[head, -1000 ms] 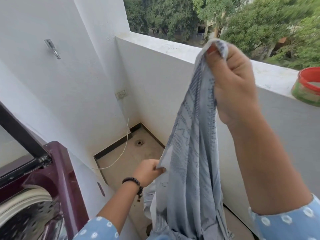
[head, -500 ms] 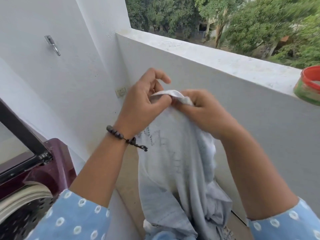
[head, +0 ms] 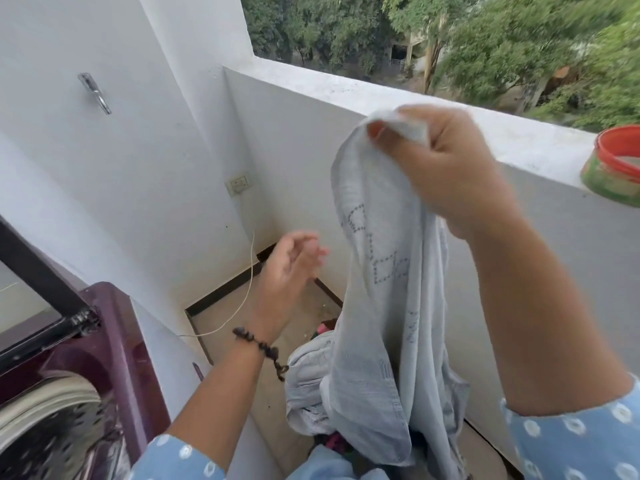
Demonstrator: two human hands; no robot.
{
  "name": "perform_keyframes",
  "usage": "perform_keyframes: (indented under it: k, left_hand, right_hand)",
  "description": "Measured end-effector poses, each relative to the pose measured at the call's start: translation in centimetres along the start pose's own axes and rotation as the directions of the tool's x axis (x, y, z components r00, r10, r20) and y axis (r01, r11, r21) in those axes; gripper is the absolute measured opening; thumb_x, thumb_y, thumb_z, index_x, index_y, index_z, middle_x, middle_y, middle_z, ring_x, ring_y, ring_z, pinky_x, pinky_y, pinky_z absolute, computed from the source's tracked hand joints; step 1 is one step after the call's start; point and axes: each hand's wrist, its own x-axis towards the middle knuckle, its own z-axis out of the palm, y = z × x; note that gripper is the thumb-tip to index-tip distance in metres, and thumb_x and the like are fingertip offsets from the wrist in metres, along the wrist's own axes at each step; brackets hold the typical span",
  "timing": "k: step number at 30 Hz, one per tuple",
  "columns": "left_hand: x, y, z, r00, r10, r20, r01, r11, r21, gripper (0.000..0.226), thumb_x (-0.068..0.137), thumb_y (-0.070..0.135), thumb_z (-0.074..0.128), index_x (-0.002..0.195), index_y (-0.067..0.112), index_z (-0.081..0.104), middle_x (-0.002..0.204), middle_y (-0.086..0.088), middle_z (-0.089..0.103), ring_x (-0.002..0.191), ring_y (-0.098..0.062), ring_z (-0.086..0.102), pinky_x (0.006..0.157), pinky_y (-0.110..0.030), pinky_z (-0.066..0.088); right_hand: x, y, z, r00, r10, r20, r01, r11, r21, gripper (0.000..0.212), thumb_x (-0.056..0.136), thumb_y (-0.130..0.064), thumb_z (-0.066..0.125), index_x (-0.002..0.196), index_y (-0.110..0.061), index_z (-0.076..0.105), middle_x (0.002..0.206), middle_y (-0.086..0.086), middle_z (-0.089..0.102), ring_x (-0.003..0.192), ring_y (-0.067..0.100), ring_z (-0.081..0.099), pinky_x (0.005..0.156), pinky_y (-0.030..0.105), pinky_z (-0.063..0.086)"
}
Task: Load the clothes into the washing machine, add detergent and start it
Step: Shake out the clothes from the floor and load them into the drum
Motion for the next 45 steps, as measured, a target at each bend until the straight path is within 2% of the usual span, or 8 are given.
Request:
perform_keyframes:
  k: [5,9,18,22,28,33,37,45]
  left_hand:
    - [1.4,5.7,1.5,0.985,0.173,0.024,-0.175,0.971,0.165,0.010,0.087,0.016,0.070,0.094,0.019,0.063,0.086,-0.011,0.071,0.074,-0.014,0.064,0.060,-0.027,0.051]
    - [1.9,0.5,1.2,0.999,0.030,-0.028,-0.015,0.896,0.443,0.036,0.089,0.006,0.061,0.058,0.012,0.045,0.054,-0.006,0.047,0.053,-0.015,0.040,0.049,-0.028,0.030]
    - [-2.2,-14.0,-5.7,0.867,-0.431,-0.249,0.451,0.470,0.758,0.029,0.099,0.016,0.049,0.070,0.017,0.054,0.079,-0.007,0.065,0.071,-0.021,0.054,0.053,-0.025,0.036]
    - [-1.9,-13.8,-9.1,0.837,-0.388,-0.385,0.546,0.617,0.566,0.027,0.100,0.015,0.050,0.080,0.016,0.067,0.080,-0.006,0.067,0.068,-0.018,0.053,0.054,-0.024,0.035]
    - [3.2,-5.2,-7.2,0.943,-0.163,-0.289,0.280,0.858,0.430,0.023,0.091,0.000,0.053,0.089,0.019,0.066,0.088,0.000,0.067,0.083,-0.018,0.060,0.060,-0.017,0.040]
    - [4.2,2.9,-2.7,0.993,0.115,0.004,-0.100,0.851,0.515,0.009,0.075,0.016,0.068,0.078,0.024,0.066,0.068,-0.002,0.067,0.059,-0.013,0.058,0.059,-0.028,0.046]
    - [3.8,4.6,-1.5,0.963,0.258,0.074,-0.264,0.864,0.428,0.014,0.081,0.014,0.069,0.089,0.024,0.063,0.059,0.006,0.050,0.050,-0.006,0.043,0.051,-0.018,0.038]
    - [1.9,-4.0,-3.6,0.967,-0.039,0.251,-0.077,0.897,0.436,0.016,0.084,0.037,0.072,0.100,0.033,0.073,0.087,0.013,0.073,0.069,-0.004,0.061,0.062,-0.025,0.048]
  right_hand:
    - [-0.9,1.9,3.4,0.985,0.047,0.169,-0.012,0.978,-0.207,0.017,0.094,-0.028,0.062,0.084,-0.016,0.068,0.068,0.008,0.063,0.055,0.005,0.045,0.053,0.025,0.037]
    - [-1.1,0.7,2.9,0.992,-0.032,0.123,0.051,0.987,-0.154,0.019,0.096,-0.025,0.059,0.085,-0.012,0.068,0.062,0.010,0.054,0.055,0.007,0.040,0.052,0.026,0.031]
    - [-0.1,-2.7,-4.6,0.874,-0.067,-0.481,0.230,0.929,0.289,0.023,0.095,-0.032,0.061,0.084,-0.013,0.064,0.080,0.002,0.059,0.081,0.023,0.054,0.080,0.038,0.052]
    - [0.8,-0.3,-7.2,0.781,-0.119,-0.613,0.198,0.978,0.062,0.049,0.090,-0.053,0.061,0.103,-0.006,0.066,0.097,0.009,0.068,0.086,0.028,0.066,0.077,0.041,0.054]
    - [0.4,4.4,-0.7,0.999,0.034,-0.036,-0.045,0.926,-0.374,0.024,0.085,-0.040,0.067,0.099,-0.021,0.064,0.082,-0.008,0.060,0.073,0.004,0.053,0.069,0.026,0.039]
    - [-1.9,5.8,5.8,0.781,0.307,0.545,-0.087,0.916,-0.391,0.095,0.075,-0.036,0.081,0.151,-0.029,0.025,0.143,-0.003,0.047,0.127,0.009,0.045,0.106,0.025,0.035]
    - [-1.7,7.8,7.6,0.896,0.178,0.406,-0.091,0.970,-0.223,0.004,0.089,-0.019,0.062,0.092,-0.016,0.062,0.074,-0.007,0.057,0.066,0.001,0.049,0.064,0.038,0.041]
    - [-1.1,5.7,5.1,0.970,0.053,0.239,-0.082,0.990,0.114,0.029,0.099,-0.028,0.049,0.071,-0.019,0.050,0.063,-0.001,0.040,0.057,0.012,0.035,0.055,0.033,0.027]
